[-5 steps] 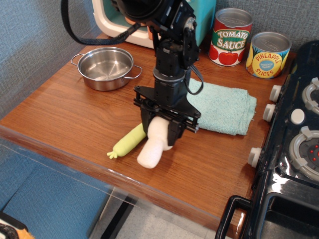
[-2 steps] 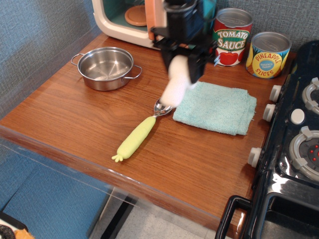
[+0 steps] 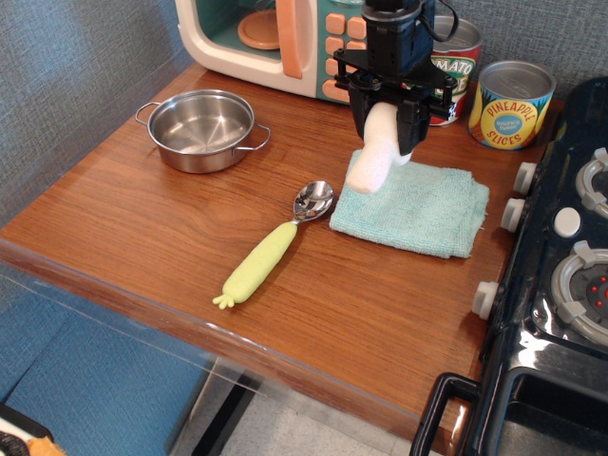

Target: Move the mushroom and place it on the blue towel

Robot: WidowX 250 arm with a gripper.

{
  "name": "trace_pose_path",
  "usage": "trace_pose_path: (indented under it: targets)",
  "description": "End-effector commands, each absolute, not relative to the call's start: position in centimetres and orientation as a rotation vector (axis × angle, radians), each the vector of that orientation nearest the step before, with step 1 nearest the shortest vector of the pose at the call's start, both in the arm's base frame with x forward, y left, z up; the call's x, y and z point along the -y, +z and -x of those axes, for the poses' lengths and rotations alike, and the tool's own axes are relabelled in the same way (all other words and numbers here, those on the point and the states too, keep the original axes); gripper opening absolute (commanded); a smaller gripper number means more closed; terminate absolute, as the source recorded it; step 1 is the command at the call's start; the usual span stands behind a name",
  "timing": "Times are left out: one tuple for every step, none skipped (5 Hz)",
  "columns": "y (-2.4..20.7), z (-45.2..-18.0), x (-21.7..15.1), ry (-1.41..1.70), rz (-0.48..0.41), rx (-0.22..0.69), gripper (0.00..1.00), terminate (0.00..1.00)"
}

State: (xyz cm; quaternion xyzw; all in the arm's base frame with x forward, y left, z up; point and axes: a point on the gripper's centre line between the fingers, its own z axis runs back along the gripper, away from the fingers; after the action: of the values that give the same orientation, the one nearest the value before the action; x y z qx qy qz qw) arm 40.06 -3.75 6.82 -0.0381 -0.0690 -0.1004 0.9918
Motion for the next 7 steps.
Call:
trace_pose_path:
  targets:
    - [8.0,-39.1,3.9,-0.246,0.020,0.175,1.00,0.00]
    - [7.8,-39.6,3.7,-0.229,0.010,0.180,1.00,0.00]
    - [8.3,-39.6,3.3,-0.219,0.001,0.199,1.00,0.00]
    - [10.2,-38.9,3.1,-0.204,-0.001,0.235,1.00,0.00]
    - [11.6,-38.1,2.7,-0.195,0.004,0.253,1.00,0.00]
    - [11.9,-37.4,2.1,-0.175,-0.018,0.249,1.00,0.00]
    - [11.8,-36.8,1.5,-0.133,-0.086,0.250,1.00,0.00]
